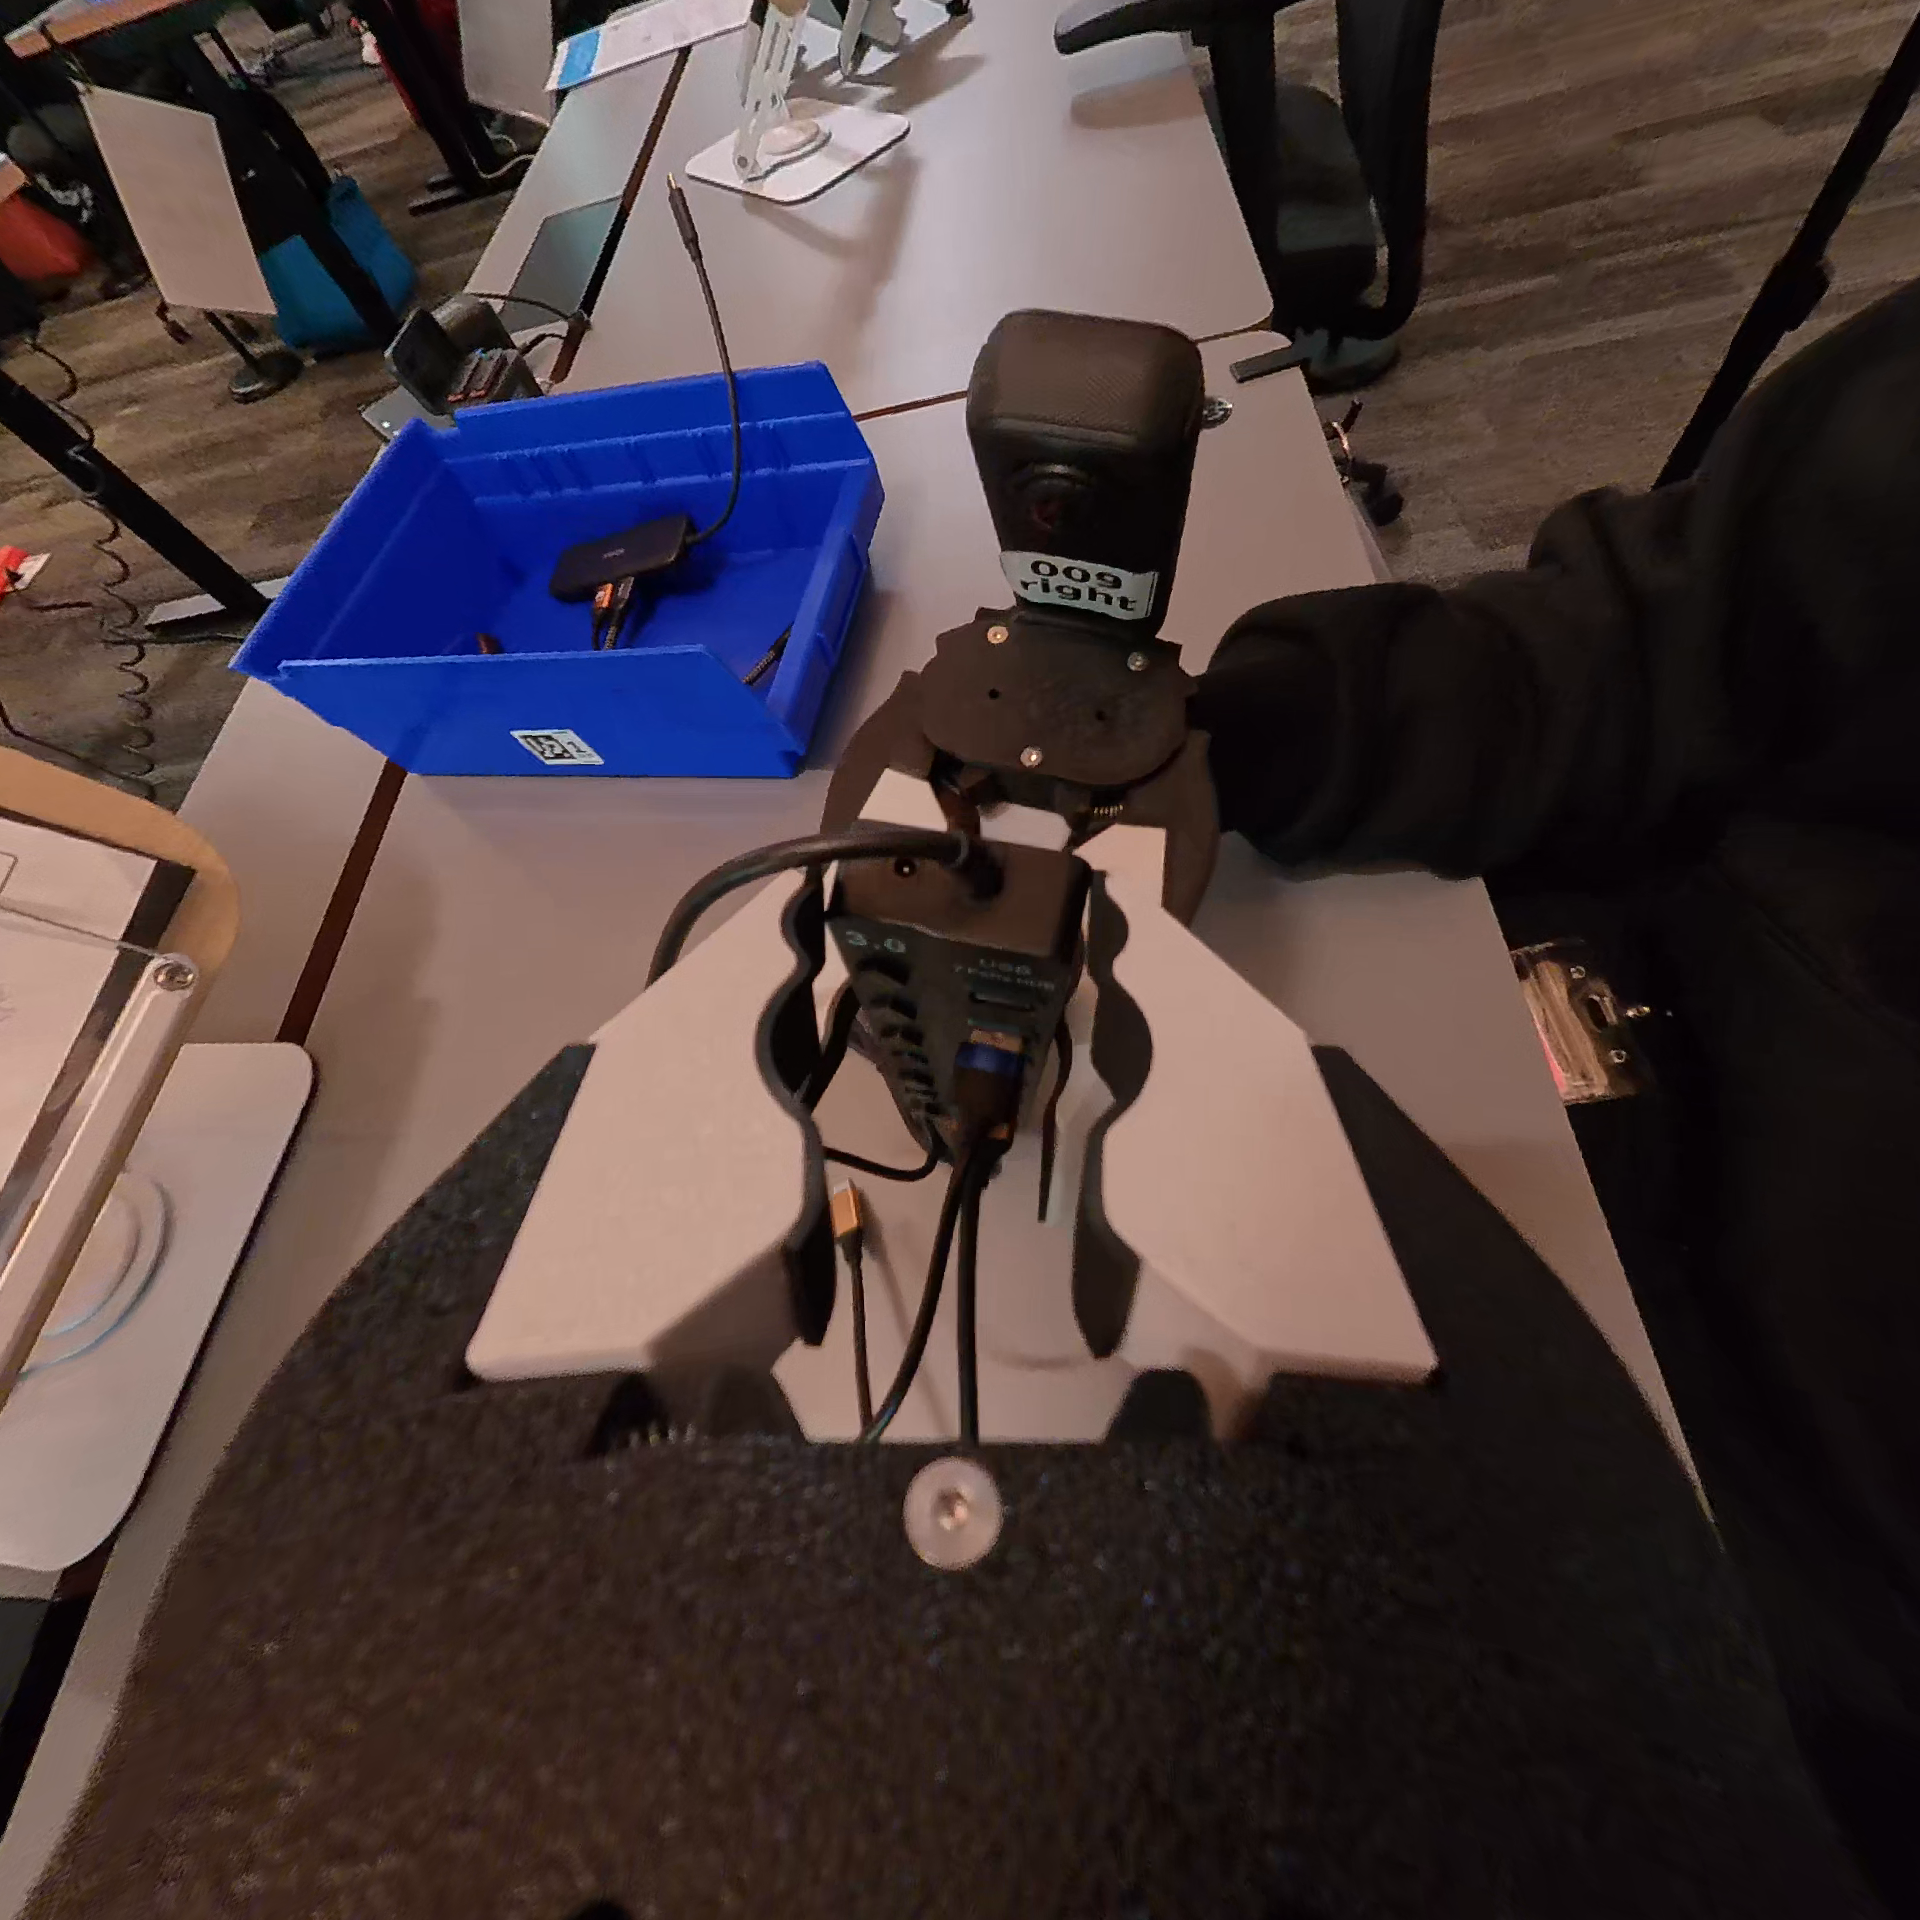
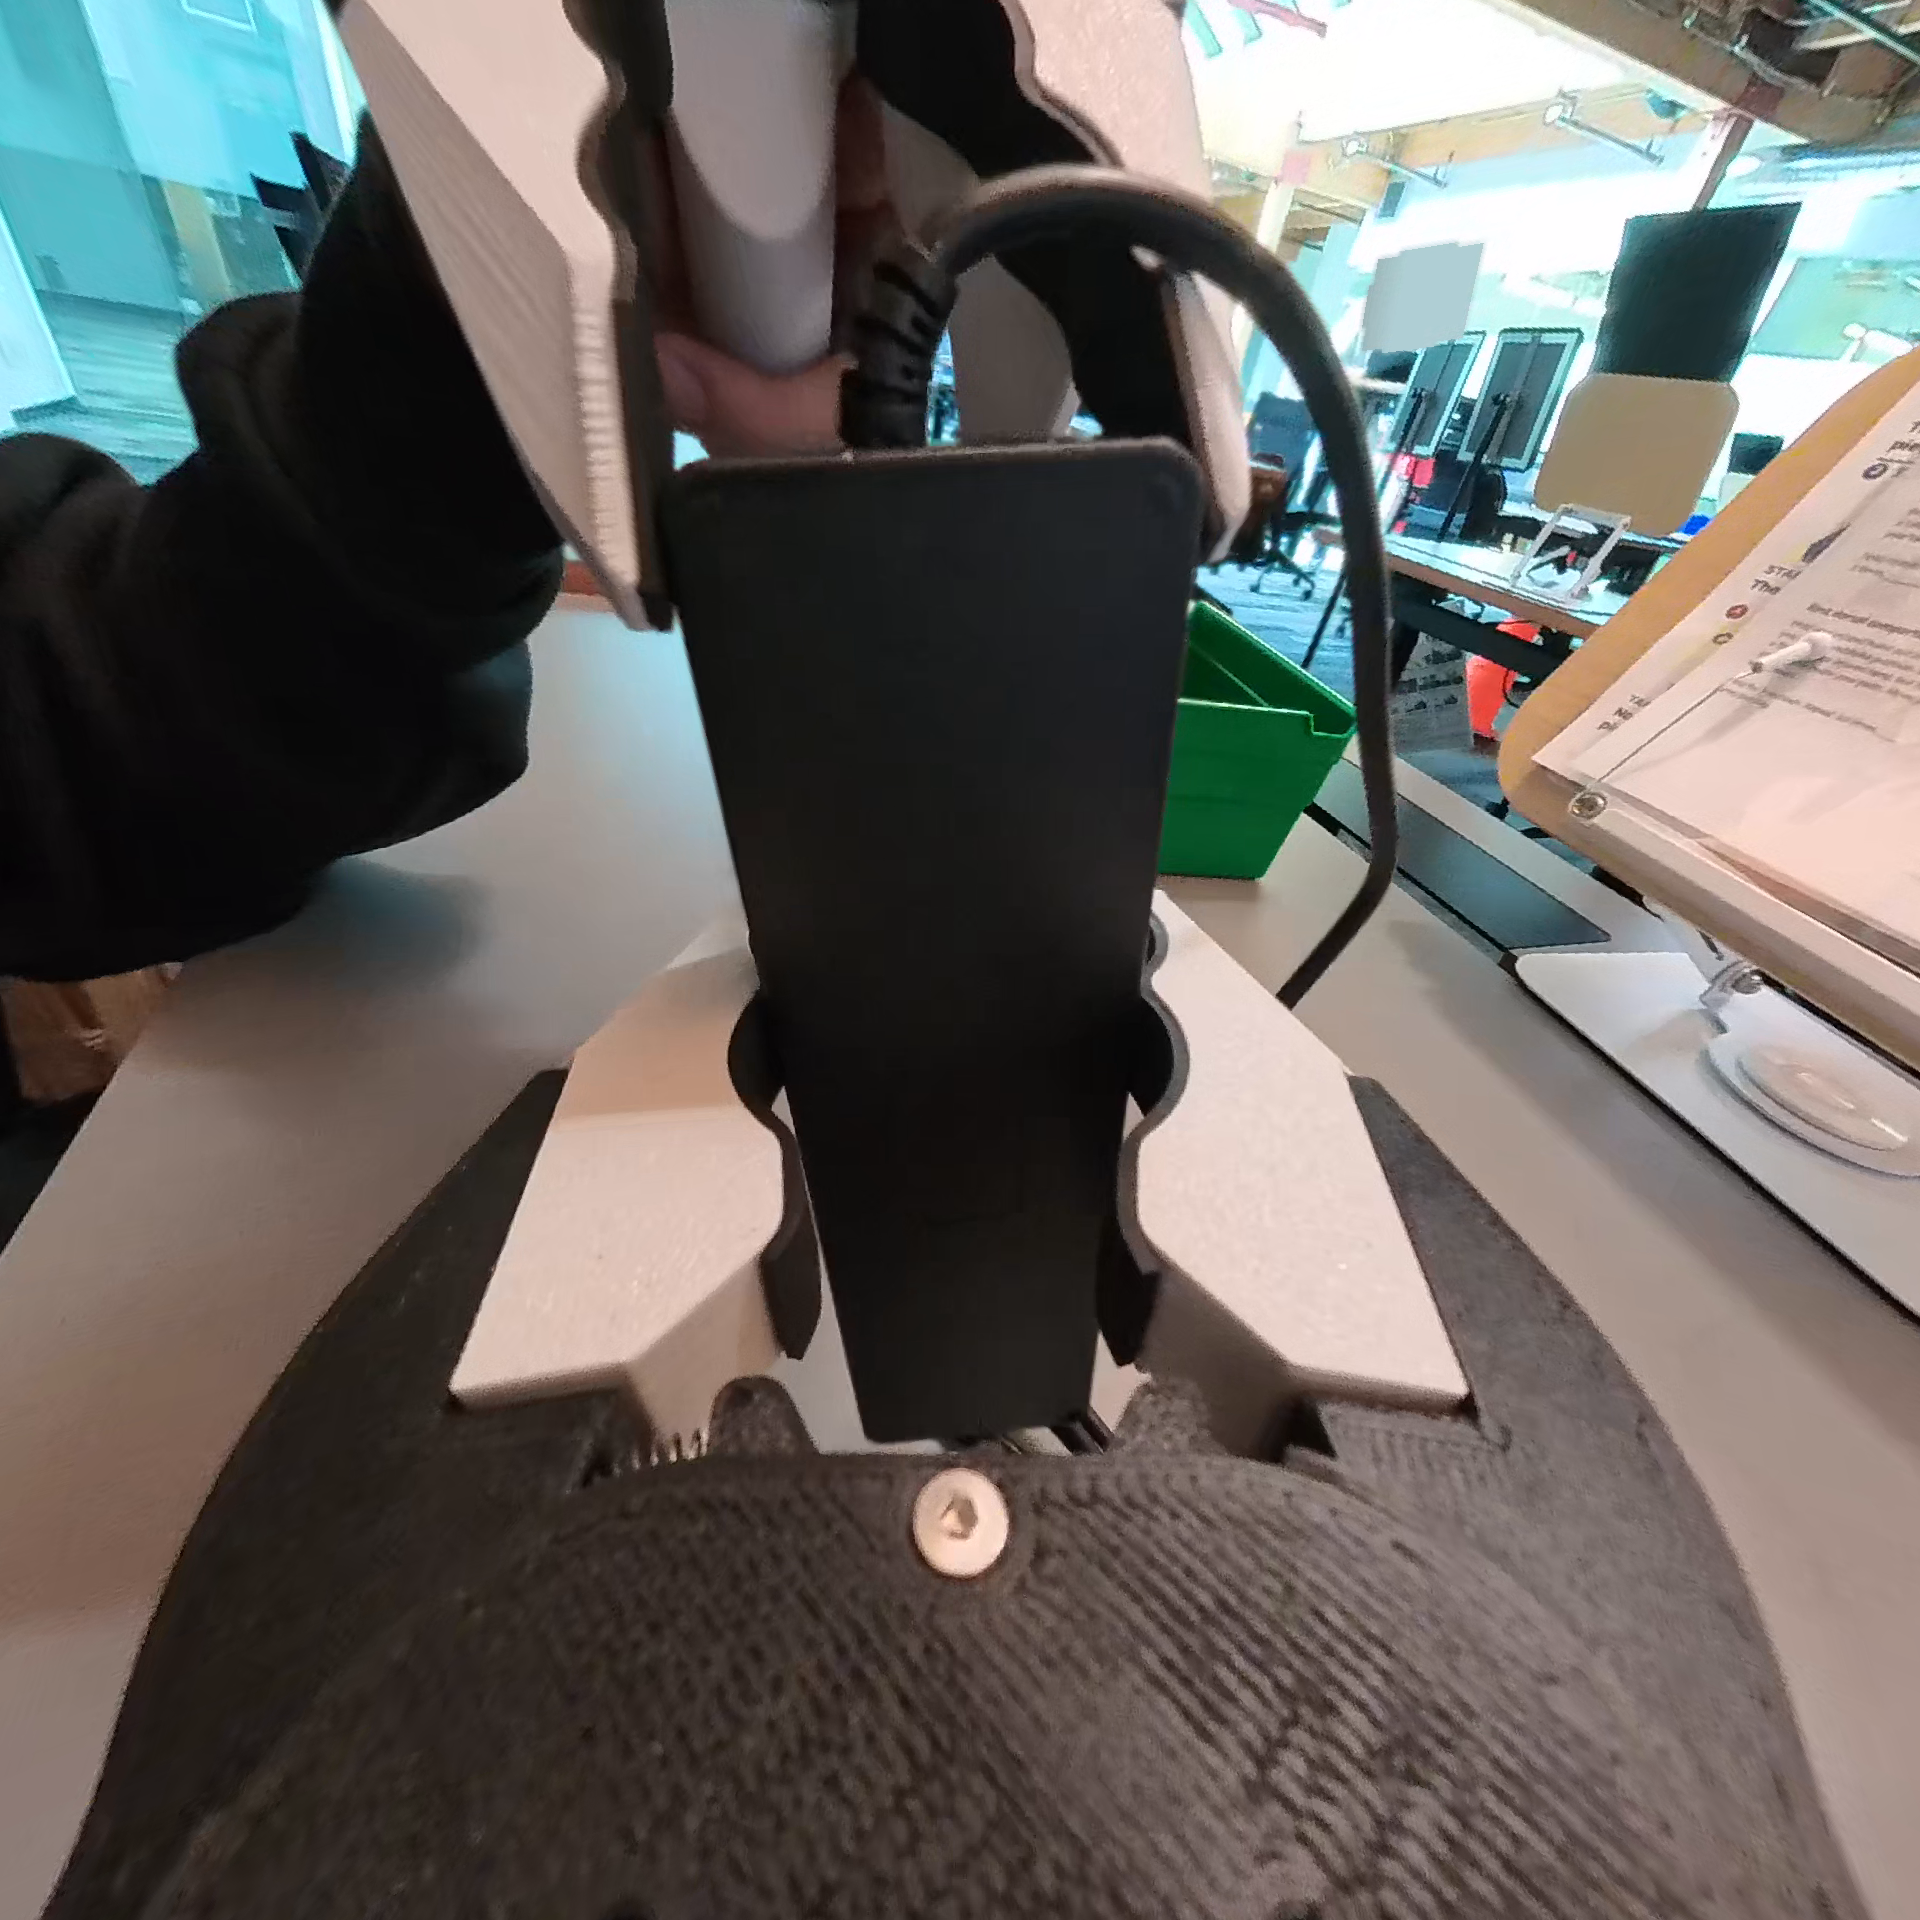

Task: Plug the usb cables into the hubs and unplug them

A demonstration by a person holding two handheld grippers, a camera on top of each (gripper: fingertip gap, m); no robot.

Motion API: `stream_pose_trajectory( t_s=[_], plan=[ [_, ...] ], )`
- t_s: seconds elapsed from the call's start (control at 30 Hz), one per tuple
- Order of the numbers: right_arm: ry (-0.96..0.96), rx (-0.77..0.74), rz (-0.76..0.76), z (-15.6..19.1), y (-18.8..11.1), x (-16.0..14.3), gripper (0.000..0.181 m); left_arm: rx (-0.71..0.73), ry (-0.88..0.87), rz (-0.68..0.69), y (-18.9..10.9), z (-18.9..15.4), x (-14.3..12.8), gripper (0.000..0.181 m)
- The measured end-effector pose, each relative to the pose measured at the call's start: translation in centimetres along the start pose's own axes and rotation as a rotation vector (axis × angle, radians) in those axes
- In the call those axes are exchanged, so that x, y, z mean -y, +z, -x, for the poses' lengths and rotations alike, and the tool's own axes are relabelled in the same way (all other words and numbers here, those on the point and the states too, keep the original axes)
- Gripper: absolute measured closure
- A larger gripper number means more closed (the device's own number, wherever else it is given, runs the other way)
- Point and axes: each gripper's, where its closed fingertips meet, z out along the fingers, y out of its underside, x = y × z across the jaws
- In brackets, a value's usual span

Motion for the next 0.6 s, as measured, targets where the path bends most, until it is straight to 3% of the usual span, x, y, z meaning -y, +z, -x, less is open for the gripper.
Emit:
stream_pose_trajectory(
  t_s=[0.2, 0.5, 0.6],
  plan=[
    [0.076, 0.022, -0.112, -0.5, -1.2, 1.6, 0.119, -0.023, -0.013, 0.049, -2.2, -0.1, -1.5, 0.145],
    [0.066, 0.034, -0.124, -0.3, -1.3, 1.8, 0.118, -0.103, -0.05, 0.1, -0.3, -0.3, -3.1, 0.169],
    [0.076, 0.038, -0.127, -0.4, -1.4, 1.7, 0.118, -0.096, -0.04, 0.105, -0.1, -0.2, -3.1, 0.169]
  ],
)
